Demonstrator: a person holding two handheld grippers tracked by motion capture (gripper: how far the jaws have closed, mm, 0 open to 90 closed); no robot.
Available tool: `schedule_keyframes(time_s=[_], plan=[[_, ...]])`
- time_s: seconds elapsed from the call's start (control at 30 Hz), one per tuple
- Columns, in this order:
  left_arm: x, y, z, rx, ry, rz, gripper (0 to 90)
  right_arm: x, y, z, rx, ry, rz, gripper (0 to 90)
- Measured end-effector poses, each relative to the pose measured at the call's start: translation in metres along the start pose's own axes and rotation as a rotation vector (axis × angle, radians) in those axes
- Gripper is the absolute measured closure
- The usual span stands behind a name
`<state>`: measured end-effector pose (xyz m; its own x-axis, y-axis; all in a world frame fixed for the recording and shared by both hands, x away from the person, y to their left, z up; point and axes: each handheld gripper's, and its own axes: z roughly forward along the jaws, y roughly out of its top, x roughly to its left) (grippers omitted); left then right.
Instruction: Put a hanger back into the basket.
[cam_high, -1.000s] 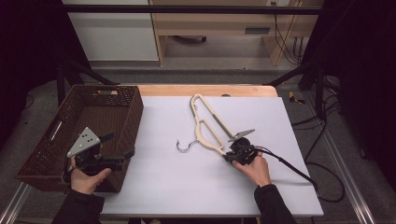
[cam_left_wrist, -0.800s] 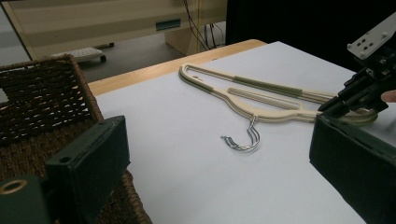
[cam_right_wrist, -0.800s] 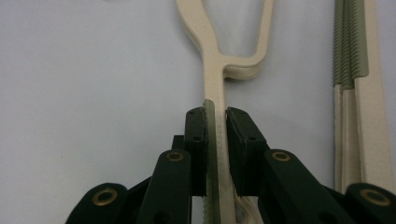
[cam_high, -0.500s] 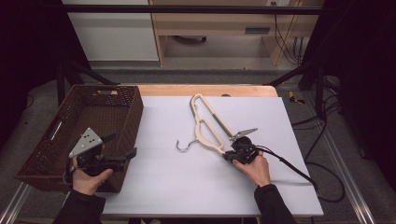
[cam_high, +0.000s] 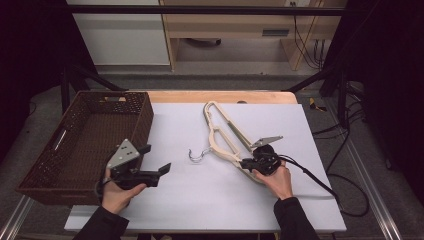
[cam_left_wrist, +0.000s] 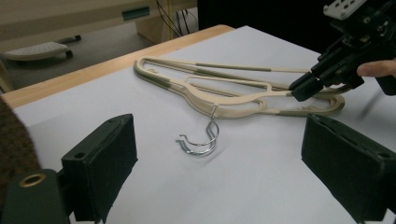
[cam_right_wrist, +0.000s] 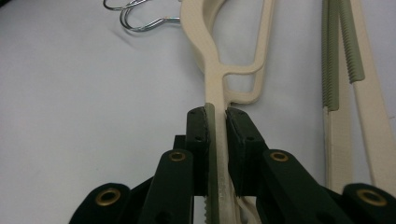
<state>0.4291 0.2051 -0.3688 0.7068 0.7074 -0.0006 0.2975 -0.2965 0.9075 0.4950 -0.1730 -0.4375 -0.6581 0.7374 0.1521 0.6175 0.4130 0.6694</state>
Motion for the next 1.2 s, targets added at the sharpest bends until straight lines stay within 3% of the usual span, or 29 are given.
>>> schedule_keyframes(time_s=[0.03, 0.1, 0.23, 0.4, 0.73, 0.87, 1.0, 1.2], plan=[[-0.005, 0.004, 0.014, 0.021, -0.011, 0.02, 11.5, 0.001, 0.0, -0.001, -0.004, 0.002, 0.013, 79.9], [-0.006, 0.006, 0.021, 0.029, -0.016, 0.024, 11.7, 0.0, 0.0, -0.001, -0.006, 0.0, 0.002, 79.9], [-0.008, 0.013, 0.049, 0.048, -0.054, -0.002, 14.5, 0.001, 0.0, -0.001, -0.006, -0.002, 0.007, 79.8], [-0.006, 0.019, 0.081, 0.083, -0.064, -0.004, 18.9, 0.001, 0.0, -0.003, -0.012, 0.0, 0.002, 79.9], [0.003, 0.011, 0.146, 0.209, -0.075, 0.011, 30.5, 0.001, -0.001, -0.003, -0.019, -0.002, -0.006, 79.8], [0.008, 0.005, 0.161, 0.247, -0.067, 0.014, 36.7, 0.002, -0.001, -0.004, -0.008, -0.002, 0.009, 79.8], [0.013, -0.002, 0.172, 0.264, -0.092, -0.007, 42.8, 0.002, -0.001, -0.004, -0.01, -0.001, 0.003, 79.8], [0.014, -0.008, 0.182, 0.291, -0.112, 0.0, 54.8, 0.002, -0.001, -0.003, -0.009, 0.001, -0.008, 79.8]])
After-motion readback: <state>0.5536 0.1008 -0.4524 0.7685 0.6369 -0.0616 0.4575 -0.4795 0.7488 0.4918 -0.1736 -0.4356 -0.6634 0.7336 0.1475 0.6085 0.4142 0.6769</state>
